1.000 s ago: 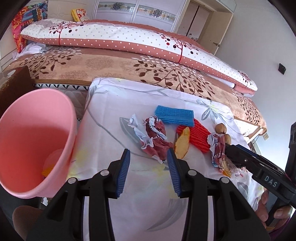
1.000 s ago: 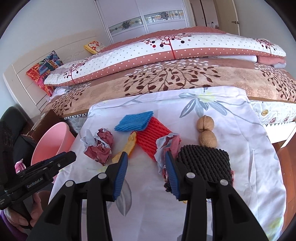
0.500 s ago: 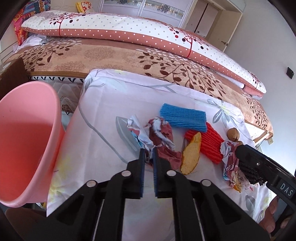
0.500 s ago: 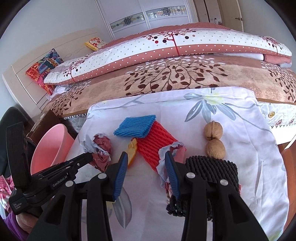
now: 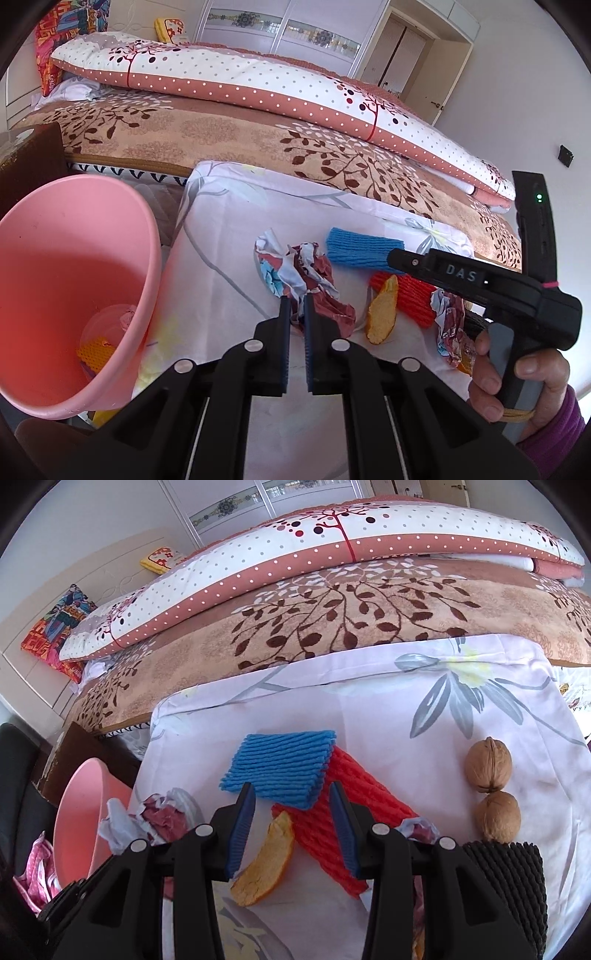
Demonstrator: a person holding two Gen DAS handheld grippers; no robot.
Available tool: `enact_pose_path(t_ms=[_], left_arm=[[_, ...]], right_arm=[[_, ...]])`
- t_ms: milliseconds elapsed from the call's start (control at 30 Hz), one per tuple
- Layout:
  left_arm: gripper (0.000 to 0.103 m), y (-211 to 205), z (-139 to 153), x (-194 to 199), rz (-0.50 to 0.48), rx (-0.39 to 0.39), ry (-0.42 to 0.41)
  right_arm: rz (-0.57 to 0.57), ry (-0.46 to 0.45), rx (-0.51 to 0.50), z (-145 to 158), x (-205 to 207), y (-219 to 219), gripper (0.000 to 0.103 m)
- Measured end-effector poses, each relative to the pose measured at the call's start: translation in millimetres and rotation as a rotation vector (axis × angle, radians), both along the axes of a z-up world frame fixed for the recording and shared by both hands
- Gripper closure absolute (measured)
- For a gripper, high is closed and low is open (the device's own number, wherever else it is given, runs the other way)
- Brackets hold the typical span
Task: Collect trash
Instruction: 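Grasp the blue foam mesh sleeve with the right tool while the left tool lifts the wrapper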
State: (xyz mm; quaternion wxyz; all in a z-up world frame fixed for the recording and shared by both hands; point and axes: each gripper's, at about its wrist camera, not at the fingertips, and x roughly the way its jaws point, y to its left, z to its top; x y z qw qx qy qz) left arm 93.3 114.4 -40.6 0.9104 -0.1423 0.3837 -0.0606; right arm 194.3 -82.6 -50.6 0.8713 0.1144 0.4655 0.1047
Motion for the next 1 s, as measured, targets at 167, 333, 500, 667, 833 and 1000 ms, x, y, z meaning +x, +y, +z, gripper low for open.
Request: enact_pose_path(t_ms=[167, 333, 500, 667, 833, 1000], left_arm=[[0.097, 6.6, 0.1, -1.5, 0.002, -0.015, -0.003], [0.097, 10.8, 2.6, -6.0, 0.010, -0.022, -0.011], [0.097, 16.6, 9.3, -13.7, 0.030, -0.029, -0.027], [0.097, 24.5, 23.9, -24.9, 0.059, -0.039, -0.061], [0.097, 35.8, 39.8, -37.2, 0.096, -0.037, -0.098], [0.097, 51.2, 52.8, -52.0, 0.147, -0.006, -0.135]], right_arm=[[-0.014, 0.024, -0.009, -9.5, 3.2, 3.3, 0.085], [-0.007, -0.019, -0.007, -1.3, -10.4, 3.9, 0.098], [0.020, -0.068, 0.010, 19.1, -30.5, 4.0, 0.098], [0.054, -0.147, -0.004, 47.3, -54.7, 11.7, 0.098], [0.100, -0.203, -0.001, 71.8, -75.1, 25.0, 0.098], [0.160, -0.231, -0.006, 84.4, -88.8, 49.1, 0.098]])
